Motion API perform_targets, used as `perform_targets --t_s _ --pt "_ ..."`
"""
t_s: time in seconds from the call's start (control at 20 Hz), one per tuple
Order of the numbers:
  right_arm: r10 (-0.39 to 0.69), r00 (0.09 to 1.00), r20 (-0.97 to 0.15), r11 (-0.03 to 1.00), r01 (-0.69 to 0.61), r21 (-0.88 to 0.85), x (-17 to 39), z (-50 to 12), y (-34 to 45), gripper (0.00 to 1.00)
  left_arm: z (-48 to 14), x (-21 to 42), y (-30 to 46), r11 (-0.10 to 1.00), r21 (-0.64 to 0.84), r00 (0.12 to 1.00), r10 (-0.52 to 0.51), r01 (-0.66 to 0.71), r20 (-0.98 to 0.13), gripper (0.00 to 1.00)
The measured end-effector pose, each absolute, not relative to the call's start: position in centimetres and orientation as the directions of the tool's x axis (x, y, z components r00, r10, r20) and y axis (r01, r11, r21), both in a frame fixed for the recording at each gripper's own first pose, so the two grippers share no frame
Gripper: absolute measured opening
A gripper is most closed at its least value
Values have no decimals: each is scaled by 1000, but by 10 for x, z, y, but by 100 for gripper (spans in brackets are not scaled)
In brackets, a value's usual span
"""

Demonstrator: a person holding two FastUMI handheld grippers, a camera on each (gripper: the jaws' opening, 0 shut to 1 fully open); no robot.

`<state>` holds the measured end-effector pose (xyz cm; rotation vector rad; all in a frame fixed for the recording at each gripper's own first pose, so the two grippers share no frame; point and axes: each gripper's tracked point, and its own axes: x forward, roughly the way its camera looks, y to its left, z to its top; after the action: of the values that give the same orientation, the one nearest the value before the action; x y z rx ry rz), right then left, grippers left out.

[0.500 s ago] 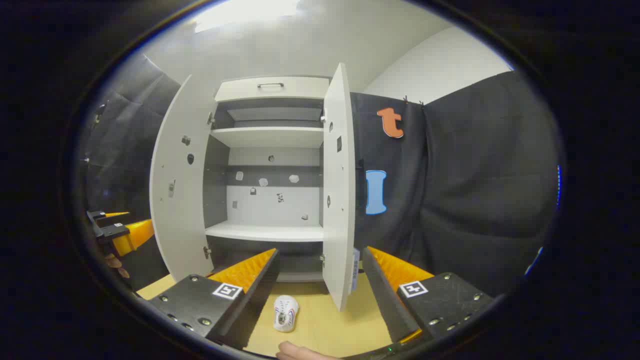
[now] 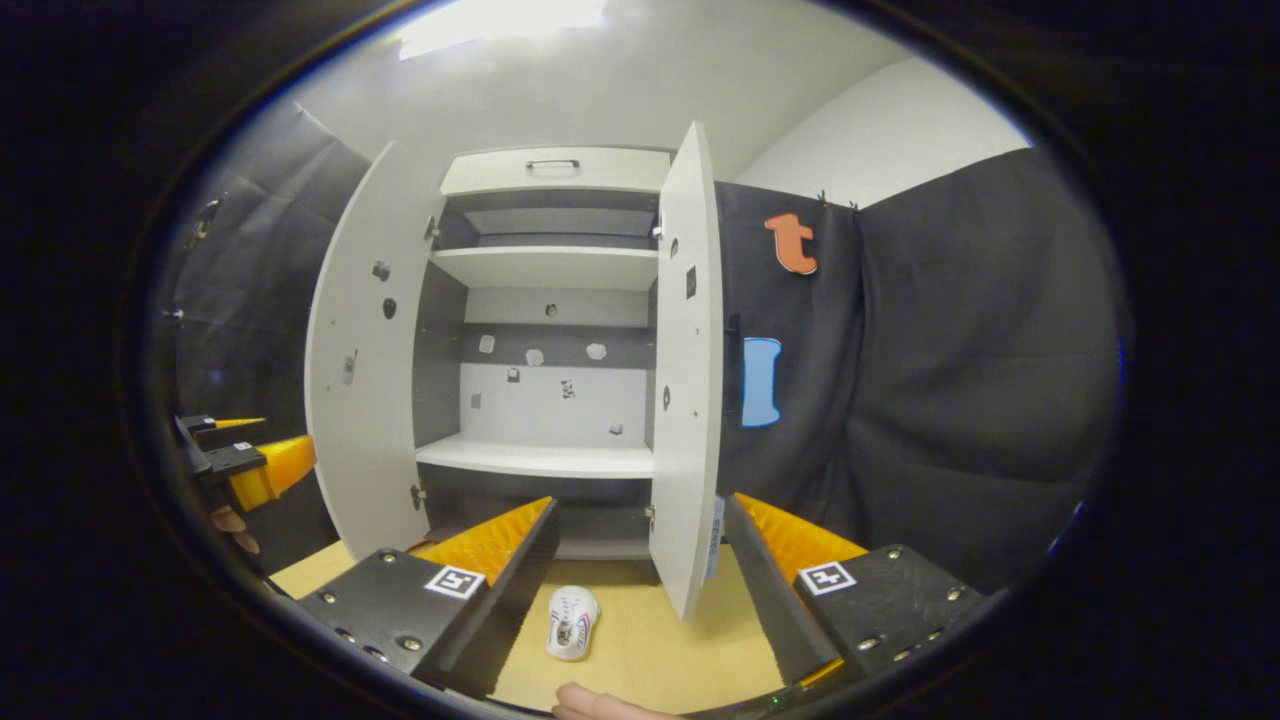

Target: Grab one shoe with the right hand and put it into the shoe cabinet, grab the other shoe with the left hand and put it into the shoe cabinet; then close the right door with the right hand and the left door with the left hand.

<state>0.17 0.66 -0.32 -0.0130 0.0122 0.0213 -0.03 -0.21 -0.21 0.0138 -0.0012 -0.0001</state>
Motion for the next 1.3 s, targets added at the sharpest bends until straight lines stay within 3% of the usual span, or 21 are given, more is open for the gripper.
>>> perform_targets --t_s 0.65,1.3 --pt "2 999 -36 1000 -2 -7 13 -10 -4 98 -4 -1 -3 1000 9 1000 -9 9 4 99" --pt "78 994 -71 997 -78 -7 30 -33 35 97 -10 -4 4 1000 -8 1000 -15 15 13 99"
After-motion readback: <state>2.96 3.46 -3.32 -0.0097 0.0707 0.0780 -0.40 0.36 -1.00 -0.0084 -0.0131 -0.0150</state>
